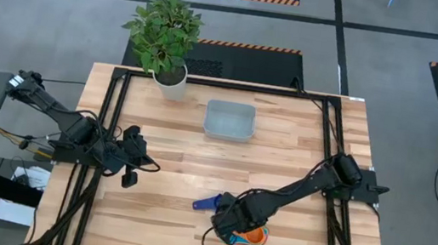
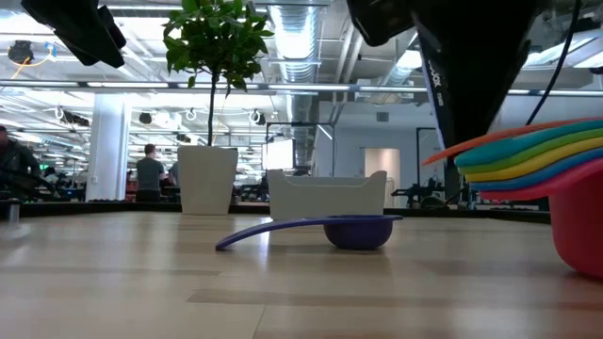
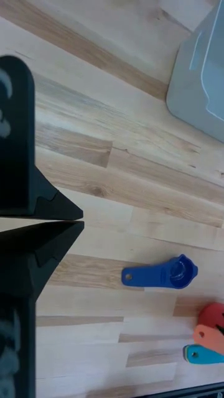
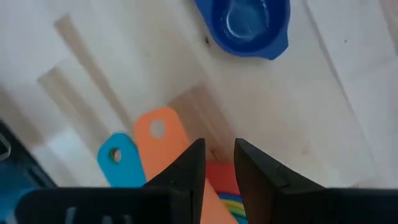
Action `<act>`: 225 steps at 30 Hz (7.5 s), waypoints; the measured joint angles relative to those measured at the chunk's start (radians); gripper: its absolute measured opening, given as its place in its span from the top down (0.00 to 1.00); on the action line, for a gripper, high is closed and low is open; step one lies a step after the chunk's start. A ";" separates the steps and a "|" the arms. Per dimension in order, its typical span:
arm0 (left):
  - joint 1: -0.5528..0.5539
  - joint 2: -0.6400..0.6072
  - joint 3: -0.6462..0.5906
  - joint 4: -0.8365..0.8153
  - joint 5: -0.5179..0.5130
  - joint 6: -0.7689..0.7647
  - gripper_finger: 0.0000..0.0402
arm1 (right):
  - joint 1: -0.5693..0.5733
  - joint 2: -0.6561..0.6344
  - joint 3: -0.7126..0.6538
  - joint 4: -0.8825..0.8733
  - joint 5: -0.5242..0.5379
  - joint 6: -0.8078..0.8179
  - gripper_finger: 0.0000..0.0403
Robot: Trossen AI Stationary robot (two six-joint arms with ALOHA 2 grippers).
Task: Nest measuring cups in basket
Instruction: Stack the orange measuring cup on top of the light blue measuring cup, then stack the dark blue measuring cup on top of the orange measuring cup
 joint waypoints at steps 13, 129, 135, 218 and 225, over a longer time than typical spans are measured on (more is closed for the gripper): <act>0.000 0.000 0.000 0.000 -0.006 0.000 1.00 | 0.026 0.001 0.023 -0.004 -0.048 -0.014 0.73; 0.000 0.000 0.000 0.000 0.015 -0.005 1.00 | -0.201 -0.009 0.067 0.066 0.153 -0.159 0.76; 0.000 0.000 0.000 0.000 0.015 -0.002 1.00 | -0.178 0.048 0.069 0.084 0.135 -0.163 0.76; 0.000 0.000 0.000 -0.008 0.045 0.036 1.00 | -0.176 0.192 0.222 -0.102 0.107 0.015 0.76; 0.000 0.000 0.000 -0.008 0.045 0.035 1.00 | -0.176 0.192 0.222 -0.197 0.119 0.012 0.76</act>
